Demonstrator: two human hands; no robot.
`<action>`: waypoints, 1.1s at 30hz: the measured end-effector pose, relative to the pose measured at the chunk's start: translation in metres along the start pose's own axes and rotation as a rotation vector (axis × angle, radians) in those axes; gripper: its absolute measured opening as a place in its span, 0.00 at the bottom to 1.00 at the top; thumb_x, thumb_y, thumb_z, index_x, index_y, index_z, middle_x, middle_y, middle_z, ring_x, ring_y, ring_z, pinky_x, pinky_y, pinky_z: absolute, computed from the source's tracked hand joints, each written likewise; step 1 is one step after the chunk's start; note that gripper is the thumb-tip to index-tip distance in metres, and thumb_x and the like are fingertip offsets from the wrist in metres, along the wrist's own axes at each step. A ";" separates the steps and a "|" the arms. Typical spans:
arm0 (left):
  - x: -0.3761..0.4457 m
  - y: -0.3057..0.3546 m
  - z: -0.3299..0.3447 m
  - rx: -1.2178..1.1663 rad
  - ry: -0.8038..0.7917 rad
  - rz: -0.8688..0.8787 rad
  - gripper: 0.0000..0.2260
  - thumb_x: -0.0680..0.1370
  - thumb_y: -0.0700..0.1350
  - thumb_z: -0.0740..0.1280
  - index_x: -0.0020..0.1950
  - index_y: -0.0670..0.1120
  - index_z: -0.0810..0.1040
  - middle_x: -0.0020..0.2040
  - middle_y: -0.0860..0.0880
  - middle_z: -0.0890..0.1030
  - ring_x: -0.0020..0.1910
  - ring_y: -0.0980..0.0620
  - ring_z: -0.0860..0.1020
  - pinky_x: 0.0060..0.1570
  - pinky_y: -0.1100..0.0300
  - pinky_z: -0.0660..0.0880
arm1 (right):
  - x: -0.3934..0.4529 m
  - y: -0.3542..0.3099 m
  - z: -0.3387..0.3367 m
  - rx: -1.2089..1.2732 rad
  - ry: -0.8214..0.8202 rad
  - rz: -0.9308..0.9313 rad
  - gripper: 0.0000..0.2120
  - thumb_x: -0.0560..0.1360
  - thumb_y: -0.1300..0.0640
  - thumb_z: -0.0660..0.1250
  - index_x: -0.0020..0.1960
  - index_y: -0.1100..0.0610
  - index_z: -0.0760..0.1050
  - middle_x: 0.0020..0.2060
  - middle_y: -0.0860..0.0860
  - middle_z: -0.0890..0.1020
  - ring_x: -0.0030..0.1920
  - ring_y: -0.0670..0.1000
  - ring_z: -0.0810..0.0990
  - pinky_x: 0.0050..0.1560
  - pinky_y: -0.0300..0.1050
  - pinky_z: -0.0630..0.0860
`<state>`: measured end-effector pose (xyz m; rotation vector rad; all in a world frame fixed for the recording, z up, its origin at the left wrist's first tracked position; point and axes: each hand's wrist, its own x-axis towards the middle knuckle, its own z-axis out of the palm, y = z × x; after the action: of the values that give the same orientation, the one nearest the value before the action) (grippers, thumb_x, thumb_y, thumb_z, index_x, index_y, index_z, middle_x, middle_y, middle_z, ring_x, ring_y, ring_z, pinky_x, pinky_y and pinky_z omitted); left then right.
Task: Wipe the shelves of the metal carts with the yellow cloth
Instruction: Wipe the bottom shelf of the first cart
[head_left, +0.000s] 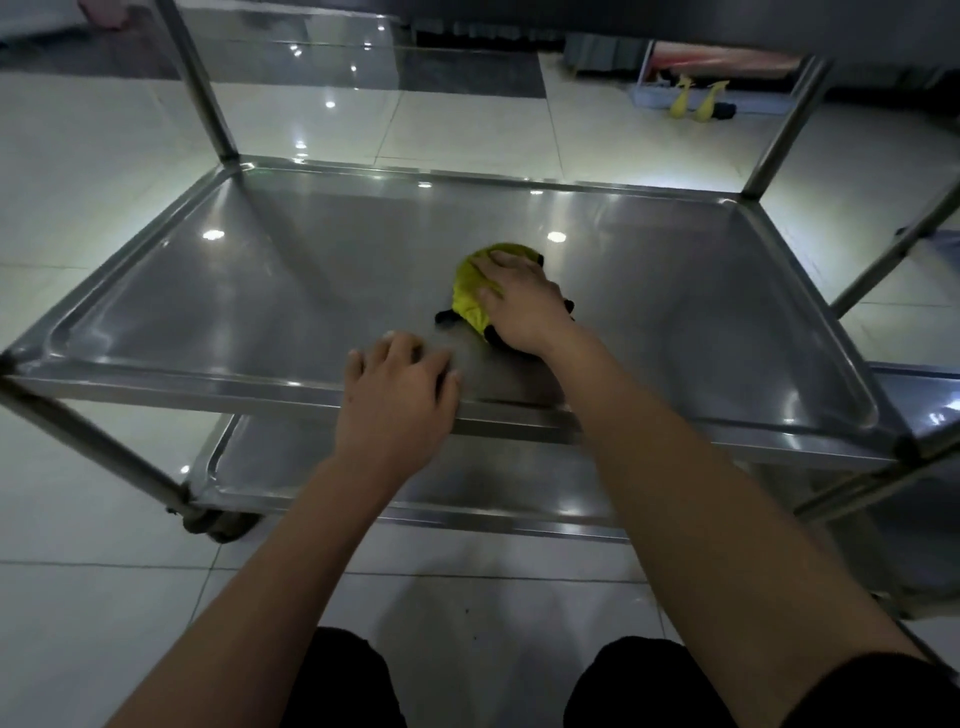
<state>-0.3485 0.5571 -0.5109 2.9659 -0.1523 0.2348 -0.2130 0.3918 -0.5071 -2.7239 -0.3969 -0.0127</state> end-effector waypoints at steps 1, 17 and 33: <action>0.001 0.007 0.001 0.015 0.004 -0.012 0.16 0.82 0.56 0.57 0.62 0.51 0.78 0.64 0.47 0.75 0.65 0.41 0.71 0.66 0.42 0.65 | -0.005 0.017 -0.006 -0.002 0.018 0.026 0.23 0.84 0.49 0.53 0.78 0.47 0.59 0.79 0.49 0.58 0.78 0.56 0.55 0.72 0.58 0.59; 0.018 0.180 0.029 -0.117 -0.123 0.309 0.35 0.65 0.79 0.49 0.57 0.59 0.79 0.63 0.54 0.74 0.65 0.48 0.70 0.68 0.40 0.65 | -0.110 0.249 -0.109 -0.100 0.186 0.385 0.21 0.83 0.54 0.54 0.75 0.57 0.65 0.73 0.60 0.67 0.72 0.61 0.64 0.70 0.52 0.62; 0.015 0.181 0.030 -0.156 -0.122 0.312 0.33 0.67 0.79 0.53 0.57 0.58 0.79 0.65 0.52 0.74 0.68 0.46 0.69 0.68 0.36 0.63 | -0.206 0.209 -0.098 -0.121 0.101 0.469 0.21 0.83 0.55 0.52 0.76 0.54 0.60 0.77 0.55 0.61 0.75 0.60 0.59 0.73 0.59 0.60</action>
<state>-0.3500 0.3728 -0.5095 2.7883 -0.6208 0.0743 -0.3482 0.1137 -0.5073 -2.8520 0.2845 -0.0478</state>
